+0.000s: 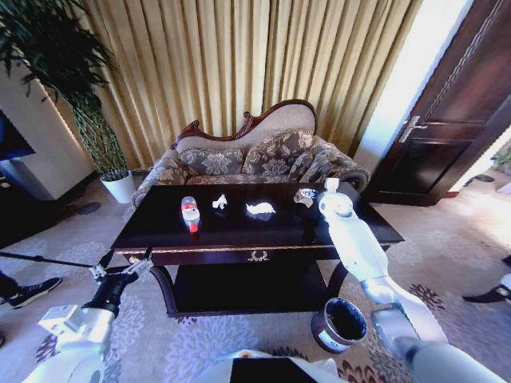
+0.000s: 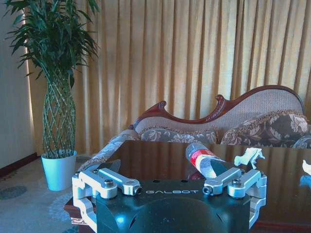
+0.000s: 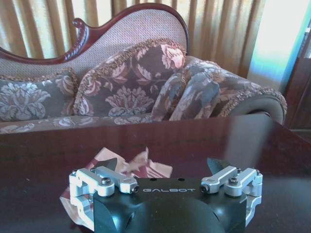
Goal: Move to the front of the table and place the trash on the table into the trash bin.
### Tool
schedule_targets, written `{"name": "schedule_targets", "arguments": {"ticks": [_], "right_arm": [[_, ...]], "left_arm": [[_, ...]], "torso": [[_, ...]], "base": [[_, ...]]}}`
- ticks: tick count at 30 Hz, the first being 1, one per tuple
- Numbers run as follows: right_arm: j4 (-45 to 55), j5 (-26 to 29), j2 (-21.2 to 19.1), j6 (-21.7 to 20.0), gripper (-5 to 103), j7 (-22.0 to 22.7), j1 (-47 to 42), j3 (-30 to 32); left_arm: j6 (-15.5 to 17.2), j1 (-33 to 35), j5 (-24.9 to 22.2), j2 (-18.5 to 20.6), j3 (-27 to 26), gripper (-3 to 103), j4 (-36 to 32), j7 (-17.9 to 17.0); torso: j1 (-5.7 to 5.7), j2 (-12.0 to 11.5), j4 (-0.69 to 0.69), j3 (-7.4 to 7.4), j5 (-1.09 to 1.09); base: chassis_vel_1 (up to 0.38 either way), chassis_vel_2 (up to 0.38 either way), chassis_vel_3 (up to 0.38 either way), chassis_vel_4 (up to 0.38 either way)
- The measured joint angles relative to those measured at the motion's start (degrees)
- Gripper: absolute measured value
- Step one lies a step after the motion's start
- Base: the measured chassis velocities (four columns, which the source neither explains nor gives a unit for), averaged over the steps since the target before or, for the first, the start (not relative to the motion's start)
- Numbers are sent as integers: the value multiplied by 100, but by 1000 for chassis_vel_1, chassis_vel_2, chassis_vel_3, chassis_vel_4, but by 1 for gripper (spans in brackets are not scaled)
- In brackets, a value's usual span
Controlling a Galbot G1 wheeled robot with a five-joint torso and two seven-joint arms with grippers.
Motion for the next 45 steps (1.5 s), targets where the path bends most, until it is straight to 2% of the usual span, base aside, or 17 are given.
{"name": "schedule_targets", "arguments": {"ticks": [10,12,15,17,18,21,22,25,27,29,30,34,36,38,39,45], "right_arm": [[-114,99,47,77,102,-2,-85,81],[-126,144,60,133,93,-7,-85,81],[-134,159,76,155,88,-11,-85,81],[-135,163,91,179,77,-19,-92,79],[-136,163,96,185,77,-21,-97,78],[-135,166,126,220,61,-38,-135,78],[-135,166,126,220,61,-38,-135,78],[-135,166,142,267,44,-49,-149,78],[-135,167,142,276,44,-51,-149,78],[-131,182,141,287,33,-54,-148,78],[-131,182,141,287,33,-54,-148,78],[-98,218,102,307,12,-57,-149,77],[-84,229,91,310,12,-58,-154,77],[-54,252,71,314,2,-58,-176,77],[-30,270,53,316,1,-60,-191,78],[147,509,-36,427,0,-63,-279,79]], "left_arm": [[-121,-52,-3,33,24,100,0,33],[-130,-54,5,33,25,100,0,44],[-142,-60,11,33,24,100,0,48],[-147,-63,12,35,22,100,0,49],[-148,-63,12,36,21,100,0,48],[-176,-75,14,47,16,100,0,50],[-176,-75,14,47,16,100,0,50],[-190,-79,15,62,7,100,0,50],[-192,-79,15,66,4,100,0,51],[-195,-79,15,74,1,100,0,51],[-195,-79,15,74,1,100,0,51],[-213,-80,17,72,2,100,3,52],[-215,-79,18,70,4,100,4,53],[-224,-75,23,66,7,100,8,59],[-227,-74,26,64,8,100,8,61],[-230,-69,27,62,8,100,6,65]], "torso": [[0,0,-1,0,0],[0,0,0,0,0],[0,0,0,0,0],[0,0,0,0,0],[0,0,0,0,0],[0,0,0,0,0],[0,0,0,0,0],[0,0,0,0,0],[0,0,0,0,0],[0,0,0,0,0],[0,0,0,0,0],[0,0,0,0,0],[0,0,0,0,0],[0,0,-1,0,0],[0,0,0,0,0],[0,0,0,0,1]], "base": [[0,0,0,0],[0,0,0,0],[0,0,0,0],[0,0,0,0],[0,0,0,0],[0,0,0,0],[0,0,0,0],[0,0,0,0],[0,0,0,0],[0,0,0,0],[0,0,0,0],[0,0,0,0],[0,0,0,0],[0,0,0,0],[0,0,0,0],[0,0,0,0]]}}
